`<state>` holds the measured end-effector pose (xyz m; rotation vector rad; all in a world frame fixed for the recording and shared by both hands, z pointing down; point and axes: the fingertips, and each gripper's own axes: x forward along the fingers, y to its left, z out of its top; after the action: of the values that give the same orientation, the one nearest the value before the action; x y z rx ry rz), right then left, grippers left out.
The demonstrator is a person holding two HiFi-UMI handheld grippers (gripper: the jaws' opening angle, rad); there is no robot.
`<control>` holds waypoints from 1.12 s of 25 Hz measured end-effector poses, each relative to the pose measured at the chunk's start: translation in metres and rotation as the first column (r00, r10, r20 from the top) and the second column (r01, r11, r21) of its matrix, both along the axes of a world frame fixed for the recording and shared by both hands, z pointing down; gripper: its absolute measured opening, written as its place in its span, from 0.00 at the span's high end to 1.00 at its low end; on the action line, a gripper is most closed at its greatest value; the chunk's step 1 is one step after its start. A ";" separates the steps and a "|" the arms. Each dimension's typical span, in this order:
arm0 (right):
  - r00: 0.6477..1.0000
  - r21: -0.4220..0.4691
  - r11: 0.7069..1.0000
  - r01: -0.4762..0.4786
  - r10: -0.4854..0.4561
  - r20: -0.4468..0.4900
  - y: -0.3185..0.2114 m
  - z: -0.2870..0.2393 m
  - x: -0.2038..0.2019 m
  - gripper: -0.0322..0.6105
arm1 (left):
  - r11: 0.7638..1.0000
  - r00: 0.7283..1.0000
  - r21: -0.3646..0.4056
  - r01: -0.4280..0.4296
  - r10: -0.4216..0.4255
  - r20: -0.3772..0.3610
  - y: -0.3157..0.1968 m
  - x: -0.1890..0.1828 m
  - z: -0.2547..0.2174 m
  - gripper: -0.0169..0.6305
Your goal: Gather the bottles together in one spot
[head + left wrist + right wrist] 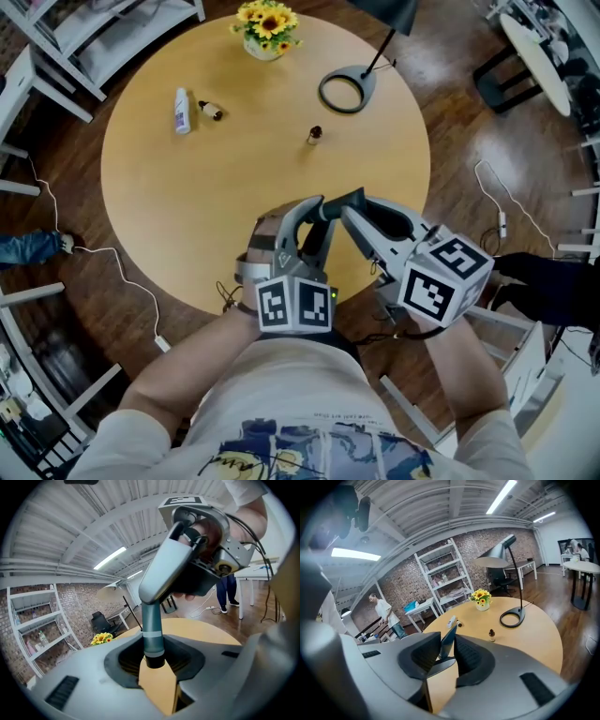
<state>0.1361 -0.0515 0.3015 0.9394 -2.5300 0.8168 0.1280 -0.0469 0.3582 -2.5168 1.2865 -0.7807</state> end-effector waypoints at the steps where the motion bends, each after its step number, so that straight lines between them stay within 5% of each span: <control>1: 0.999 0.003 1.000 0.030 -0.030 -0.013 0.001 0.001 -0.003 0.79 | 1.000 1.000 -0.001 -0.007 0.007 0.000 0.001 -0.002 0.001 0.79; 9: 0.941 0.067 0.962 0.263 -0.241 -0.236 -0.007 0.017 -0.014 0.83 | 0.994 0.997 -0.092 -0.061 0.055 -0.061 0.013 -0.027 0.015 0.77; 18: 0.839 0.074 0.920 0.384 -0.314 -0.444 -0.085 0.082 0.014 0.83 | 0.960 0.964 -0.280 0.007 -0.081 -0.255 0.036 -0.098 0.024 0.76; 28: 0.633 0.037 0.777 0.628 -0.483 -0.605 -0.158 0.161 0.013 0.83 | 0.920 0.911 -0.368 0.138 -0.264 -0.318 0.067 -0.155 0.030 0.77</control>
<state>0.1491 -0.2096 0.4627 0.3058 -2.1795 -0.0001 -0.0266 0.0203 0.3884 -2.9407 1.6862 -0.6403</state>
